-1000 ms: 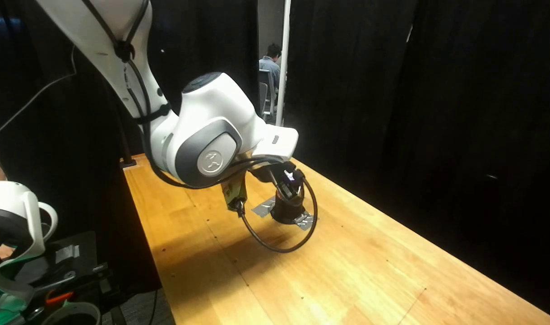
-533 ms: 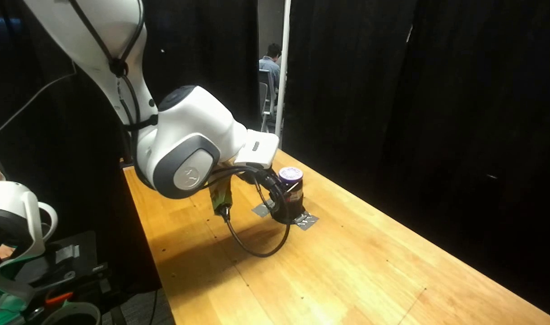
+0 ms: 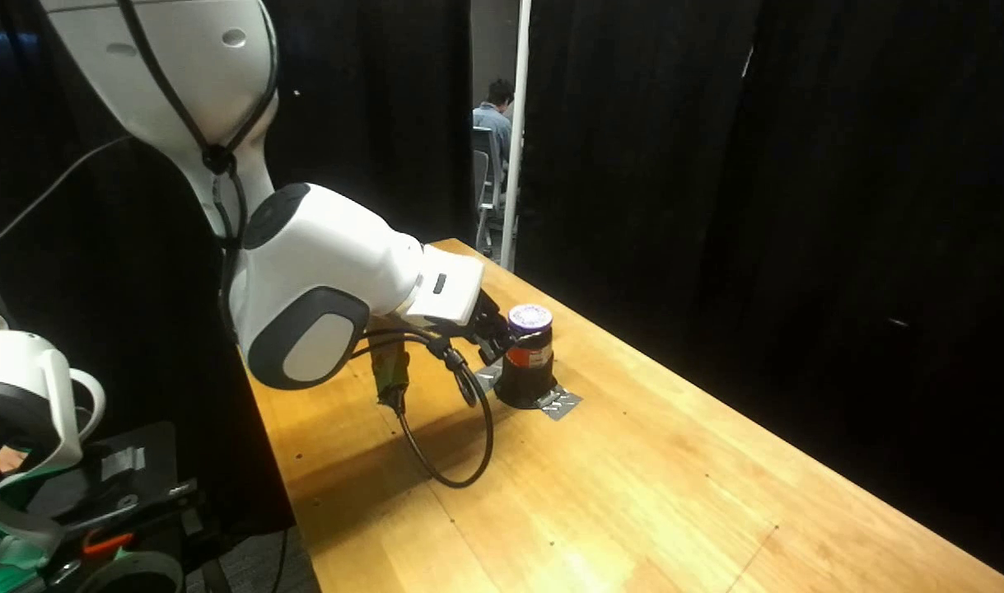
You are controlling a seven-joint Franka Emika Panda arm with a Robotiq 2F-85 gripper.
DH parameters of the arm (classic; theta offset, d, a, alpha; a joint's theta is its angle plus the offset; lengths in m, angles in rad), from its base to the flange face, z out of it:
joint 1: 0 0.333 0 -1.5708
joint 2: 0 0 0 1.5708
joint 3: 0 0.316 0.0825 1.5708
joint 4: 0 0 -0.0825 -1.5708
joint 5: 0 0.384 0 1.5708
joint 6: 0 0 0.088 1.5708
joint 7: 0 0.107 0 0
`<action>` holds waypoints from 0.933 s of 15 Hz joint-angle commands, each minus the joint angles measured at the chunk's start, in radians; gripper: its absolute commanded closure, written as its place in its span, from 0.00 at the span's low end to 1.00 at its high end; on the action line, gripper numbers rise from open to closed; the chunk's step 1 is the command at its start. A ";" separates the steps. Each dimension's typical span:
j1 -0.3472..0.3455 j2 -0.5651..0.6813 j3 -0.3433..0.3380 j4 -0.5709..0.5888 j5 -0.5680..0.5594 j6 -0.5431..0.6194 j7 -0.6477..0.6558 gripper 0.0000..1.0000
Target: Put the rubber band around the jar.
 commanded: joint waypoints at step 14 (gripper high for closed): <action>-0.218 0.107 0.156 -0.008 -0.163 0.310 0.108 0.91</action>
